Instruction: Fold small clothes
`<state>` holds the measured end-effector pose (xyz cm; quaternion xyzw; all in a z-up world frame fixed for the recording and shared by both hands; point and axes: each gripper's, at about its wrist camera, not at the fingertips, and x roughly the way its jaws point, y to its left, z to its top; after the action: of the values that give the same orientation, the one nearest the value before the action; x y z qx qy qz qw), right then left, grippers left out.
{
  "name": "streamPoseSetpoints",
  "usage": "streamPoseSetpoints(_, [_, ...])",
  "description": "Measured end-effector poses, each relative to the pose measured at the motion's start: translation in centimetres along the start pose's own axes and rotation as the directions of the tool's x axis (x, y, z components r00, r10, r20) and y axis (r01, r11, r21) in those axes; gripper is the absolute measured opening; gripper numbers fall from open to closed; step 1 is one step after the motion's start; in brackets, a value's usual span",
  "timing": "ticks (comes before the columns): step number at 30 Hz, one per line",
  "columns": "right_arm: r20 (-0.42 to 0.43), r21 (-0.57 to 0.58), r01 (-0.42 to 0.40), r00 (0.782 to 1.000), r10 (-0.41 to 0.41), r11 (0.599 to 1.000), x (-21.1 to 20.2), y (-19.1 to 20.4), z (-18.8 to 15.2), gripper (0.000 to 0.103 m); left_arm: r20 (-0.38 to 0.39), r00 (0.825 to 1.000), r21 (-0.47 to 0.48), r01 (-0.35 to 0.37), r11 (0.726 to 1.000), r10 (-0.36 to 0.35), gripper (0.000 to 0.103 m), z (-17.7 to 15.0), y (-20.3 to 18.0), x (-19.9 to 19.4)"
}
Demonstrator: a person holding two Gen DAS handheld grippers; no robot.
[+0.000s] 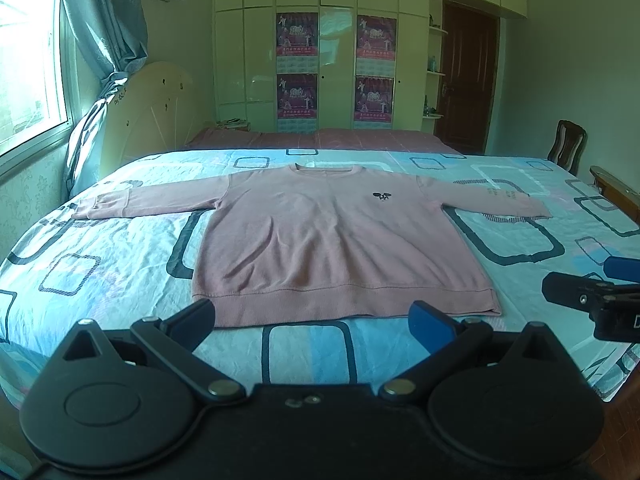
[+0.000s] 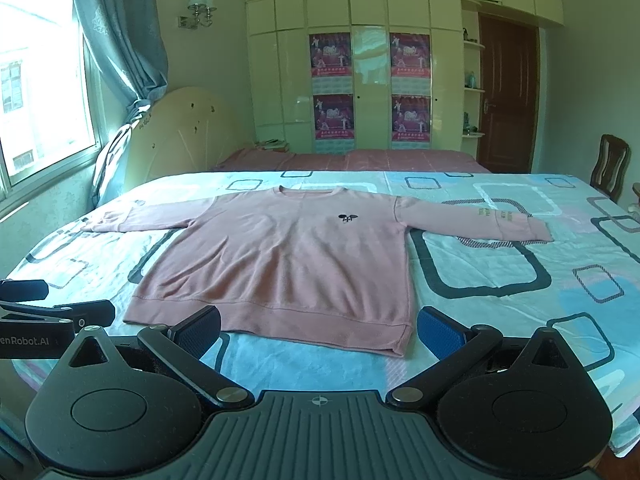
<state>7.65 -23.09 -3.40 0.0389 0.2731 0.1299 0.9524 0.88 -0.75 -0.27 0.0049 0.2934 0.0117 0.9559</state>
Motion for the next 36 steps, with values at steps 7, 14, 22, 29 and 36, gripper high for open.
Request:
streamPoseSetpoints(7, [-0.006,0.002,-0.001,1.000,0.001,1.000,0.7,0.1,0.1,0.103,-0.008,1.000,-0.007,-0.003,1.000,0.003,0.102,0.2,0.4,0.7])
streamPoseSetpoints(14, [-0.021,0.012,0.019,1.000,-0.019,1.000,2.8,-0.5,0.5,0.103,-0.033,0.999,-0.006,-0.003,1.000,0.003,0.102,0.7,0.8,3.0])
streamPoseSetpoints(22, [-0.036,0.030,0.055,0.998,-0.054,0.998,6.9,-1.8,1.9,0.103,-0.049,0.999,-0.022,0.018,1.000,-0.019,0.102,2.3,1.6,7.4])
streamPoseSetpoints(29, [-0.028,0.070,0.100,0.995,-0.098,0.993,11.8,-2.6,4.9,0.103,-0.020,1.000,-0.010,0.020,1.000,-0.020,0.102,5.7,2.6,11.8])
streamPoseSetpoints(36, [0.003,0.113,0.104,0.994,-0.105,0.988,16.3,-1.9,8.6,0.103,0.009,0.999,0.012,0.032,0.999,-0.032,0.102,9.0,4.3,15.1])
